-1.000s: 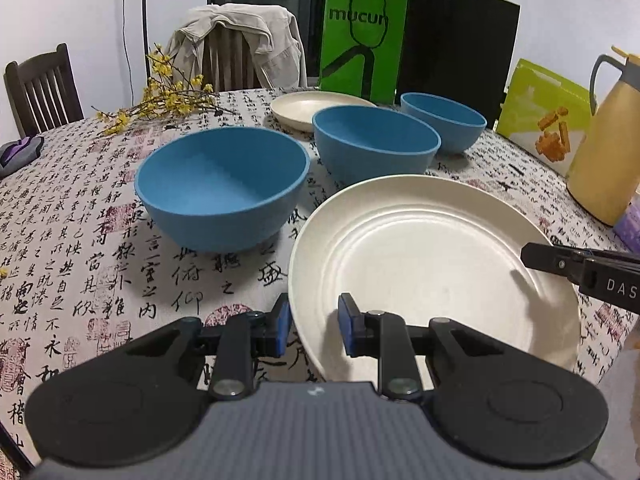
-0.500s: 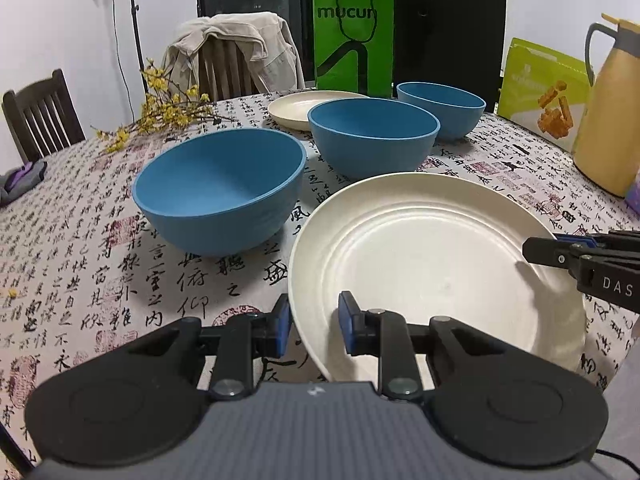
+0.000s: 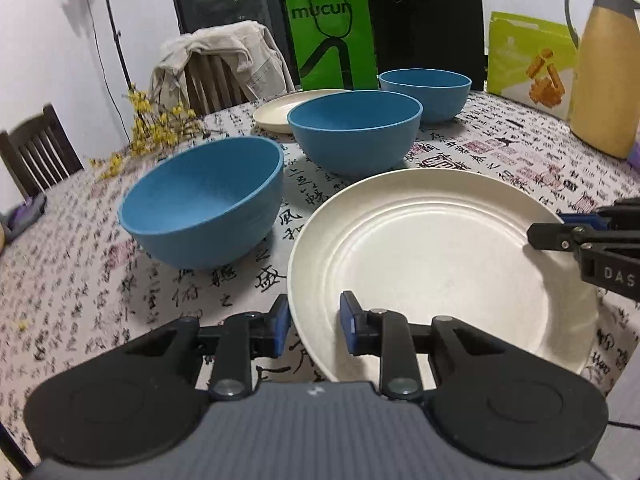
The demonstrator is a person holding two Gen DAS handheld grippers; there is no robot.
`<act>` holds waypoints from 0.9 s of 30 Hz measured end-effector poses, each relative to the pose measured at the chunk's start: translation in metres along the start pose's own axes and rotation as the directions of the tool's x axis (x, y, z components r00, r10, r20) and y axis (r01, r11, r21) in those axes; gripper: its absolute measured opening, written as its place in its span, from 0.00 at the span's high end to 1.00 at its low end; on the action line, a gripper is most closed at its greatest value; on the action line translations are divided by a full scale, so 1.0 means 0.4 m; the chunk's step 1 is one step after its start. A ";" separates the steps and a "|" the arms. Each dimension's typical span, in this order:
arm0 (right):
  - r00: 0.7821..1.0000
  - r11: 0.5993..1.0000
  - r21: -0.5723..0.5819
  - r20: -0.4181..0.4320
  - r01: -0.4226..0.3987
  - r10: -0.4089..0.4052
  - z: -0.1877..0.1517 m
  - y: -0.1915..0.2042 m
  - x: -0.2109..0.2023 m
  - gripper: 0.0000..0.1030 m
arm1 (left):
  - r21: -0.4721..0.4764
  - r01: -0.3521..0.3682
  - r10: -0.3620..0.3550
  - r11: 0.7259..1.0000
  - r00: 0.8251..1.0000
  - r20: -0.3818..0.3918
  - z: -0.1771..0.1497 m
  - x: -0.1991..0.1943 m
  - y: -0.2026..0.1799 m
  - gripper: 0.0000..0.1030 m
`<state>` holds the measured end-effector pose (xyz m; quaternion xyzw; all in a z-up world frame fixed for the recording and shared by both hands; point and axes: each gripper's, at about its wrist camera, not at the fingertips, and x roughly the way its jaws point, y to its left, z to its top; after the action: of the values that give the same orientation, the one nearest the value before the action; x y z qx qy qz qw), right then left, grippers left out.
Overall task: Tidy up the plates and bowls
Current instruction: 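Lower the cream plate onto the table beside the blue bowls with both tools, then open both tools to release the cream plate rim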
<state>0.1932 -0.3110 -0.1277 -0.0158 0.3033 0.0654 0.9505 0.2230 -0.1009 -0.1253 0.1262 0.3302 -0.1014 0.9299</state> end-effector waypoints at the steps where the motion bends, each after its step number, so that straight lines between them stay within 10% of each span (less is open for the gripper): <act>1: 1.000 1.000 -0.009 -0.001 0.002 -0.002 0.000 0.002 -0.003 0.86 | 0.012 -0.011 0.011 1.000 1.000 0.005 0.000 -0.001 -0.005 0.74; 19: 1.000 0.995 -0.097 -0.020 0.023 -0.025 -0.013 0.011 -0.007 0.78 | -0.036 0.065 -0.065 0.997 0.998 0.005 0.002 0.004 0.007 0.59; 24: 0.999 0.989 -0.142 -0.010 0.038 -0.040 -0.019 0.025 0.004 0.77 | -0.072 0.077 -0.074 0.994 0.997 0.037 0.008 -0.005 0.024 0.48; 27: 0.999 0.989 -0.147 0.001 0.033 -0.033 -0.018 0.025 0.006 0.73 | -0.112 0.089 -0.082 0.990 0.994 0.069 0.006 -0.012 0.045 0.24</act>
<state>0.1897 -0.3014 -0.1348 -0.0910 0.2978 0.0717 0.9476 0.2257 -0.0839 -0.1173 0.0550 0.3108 -0.1261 0.9405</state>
